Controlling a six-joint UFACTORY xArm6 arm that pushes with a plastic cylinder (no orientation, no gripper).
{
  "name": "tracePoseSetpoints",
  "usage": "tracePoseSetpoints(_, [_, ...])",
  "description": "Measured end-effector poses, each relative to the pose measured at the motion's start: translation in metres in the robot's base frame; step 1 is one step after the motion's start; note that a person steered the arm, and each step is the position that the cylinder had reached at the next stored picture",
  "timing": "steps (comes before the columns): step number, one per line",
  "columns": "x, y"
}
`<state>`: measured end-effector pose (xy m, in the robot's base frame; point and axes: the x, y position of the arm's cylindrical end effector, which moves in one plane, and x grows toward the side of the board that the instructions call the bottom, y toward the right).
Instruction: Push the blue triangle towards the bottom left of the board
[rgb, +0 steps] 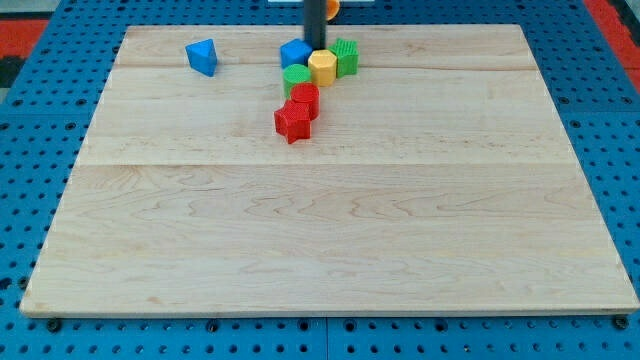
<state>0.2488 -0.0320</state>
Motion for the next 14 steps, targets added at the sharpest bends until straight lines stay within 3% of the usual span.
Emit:
tracePoseSetpoints(1, [-0.003, -0.041])
tracePoseSetpoints(2, [-0.026, -0.046])
tracePoseSetpoints(3, [-0.012, -0.118])
tracePoseSetpoints(4, [0.064, -0.107])
tracePoseSetpoints(5, [0.053, -0.105])
tracePoseSetpoints(6, [-0.014, -0.084])
tracePoseSetpoints(7, [-0.009, -0.109])
tracePoseSetpoints(8, [0.057, -0.136])
tracePoseSetpoints(10, [0.007, -0.152])
tracePoseSetpoints(12, [0.102, -0.161])
tracePoseSetpoints(14, [0.067, -0.177])
